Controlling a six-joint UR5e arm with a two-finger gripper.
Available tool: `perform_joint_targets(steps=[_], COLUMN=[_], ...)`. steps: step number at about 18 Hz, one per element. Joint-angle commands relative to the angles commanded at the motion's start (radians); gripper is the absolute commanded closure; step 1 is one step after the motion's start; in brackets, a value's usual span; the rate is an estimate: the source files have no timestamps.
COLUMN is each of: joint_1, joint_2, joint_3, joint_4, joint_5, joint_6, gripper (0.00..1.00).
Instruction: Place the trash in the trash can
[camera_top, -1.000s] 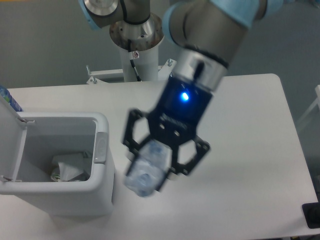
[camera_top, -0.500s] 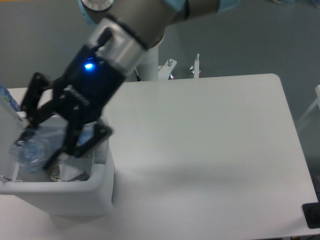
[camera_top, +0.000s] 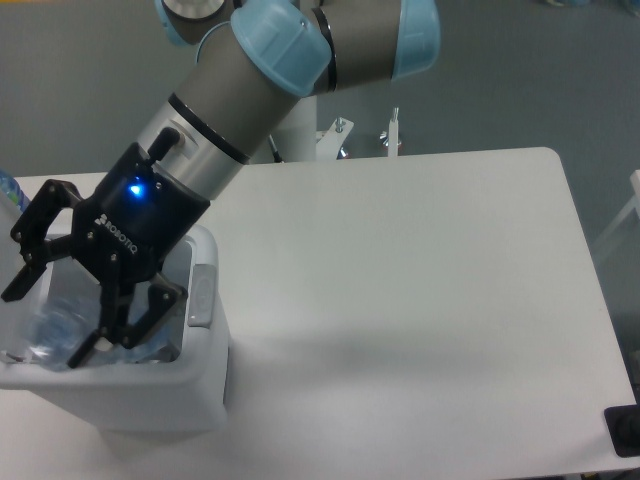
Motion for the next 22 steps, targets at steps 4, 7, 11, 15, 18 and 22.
perform_joint_targets(steps=[4,7,11,15,18,22], joint_1=[0.110,0.195,0.293,0.333,0.339,0.344], joint_2=[0.003,-0.011,-0.038,-0.044,-0.067,-0.112], joint_3=[-0.020,-0.019,-0.052,-0.153,-0.198,-0.184], joint_4=[-0.002,-0.003,-0.005,-0.006,-0.011,-0.015], joint_5=[0.005,0.011,0.116,0.407,0.596,0.727], joint_6=[0.000,0.014,0.086,0.308,0.417,0.521], gripper=[0.00,0.00,0.00,0.00,0.00,0.00])
